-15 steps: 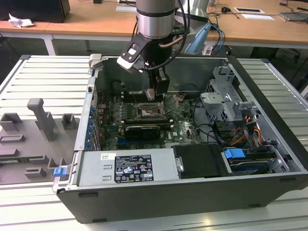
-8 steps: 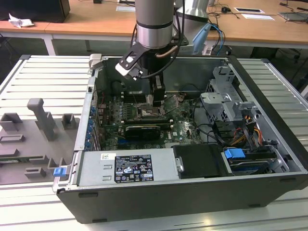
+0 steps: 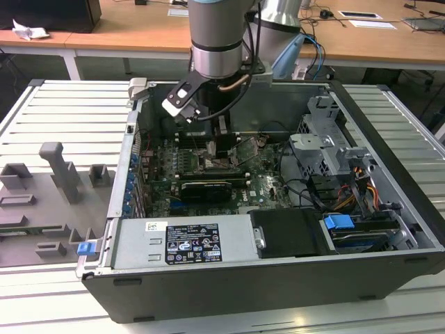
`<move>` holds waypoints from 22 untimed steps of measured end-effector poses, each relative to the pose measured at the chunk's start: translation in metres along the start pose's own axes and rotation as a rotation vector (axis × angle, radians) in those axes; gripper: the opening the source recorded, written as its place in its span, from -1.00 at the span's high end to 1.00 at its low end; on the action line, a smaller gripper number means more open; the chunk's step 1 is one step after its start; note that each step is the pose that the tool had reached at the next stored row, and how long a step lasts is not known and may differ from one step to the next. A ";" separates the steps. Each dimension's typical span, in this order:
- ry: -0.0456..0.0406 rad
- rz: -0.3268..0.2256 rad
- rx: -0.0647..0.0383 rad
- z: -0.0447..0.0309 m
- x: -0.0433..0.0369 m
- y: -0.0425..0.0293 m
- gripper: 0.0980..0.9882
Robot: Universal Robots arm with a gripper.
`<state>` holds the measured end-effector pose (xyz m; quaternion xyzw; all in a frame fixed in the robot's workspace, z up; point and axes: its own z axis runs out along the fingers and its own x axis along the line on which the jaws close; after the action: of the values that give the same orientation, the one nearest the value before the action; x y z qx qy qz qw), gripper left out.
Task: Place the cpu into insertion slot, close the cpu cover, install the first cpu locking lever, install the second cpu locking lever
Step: 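Place the cpu into insertion slot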
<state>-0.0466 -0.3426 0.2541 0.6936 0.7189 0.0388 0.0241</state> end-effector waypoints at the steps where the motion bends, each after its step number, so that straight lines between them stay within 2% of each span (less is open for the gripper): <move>1: 0.0000 0.002 0.000 0.0032 0.0027 -0.0004 0.03; 5: 0.0000 0.002 0.000 0.0122 0.0135 -0.0010 0.03; 9: 0.0001 0.002 0.000 0.0214 0.0197 -0.0047 0.03; 15: -0.0006 0.009 0.000 0.0363 0.0198 -0.0081 0.03; 18: -0.0044 0.052 -0.001 0.0395 0.0197 -0.0081 0.03; 22: -0.0056 0.058 -0.001 0.0452 0.0196 -0.0080 0.03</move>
<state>-0.0513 -0.3223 0.2087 0.7142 0.6985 0.0380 0.0254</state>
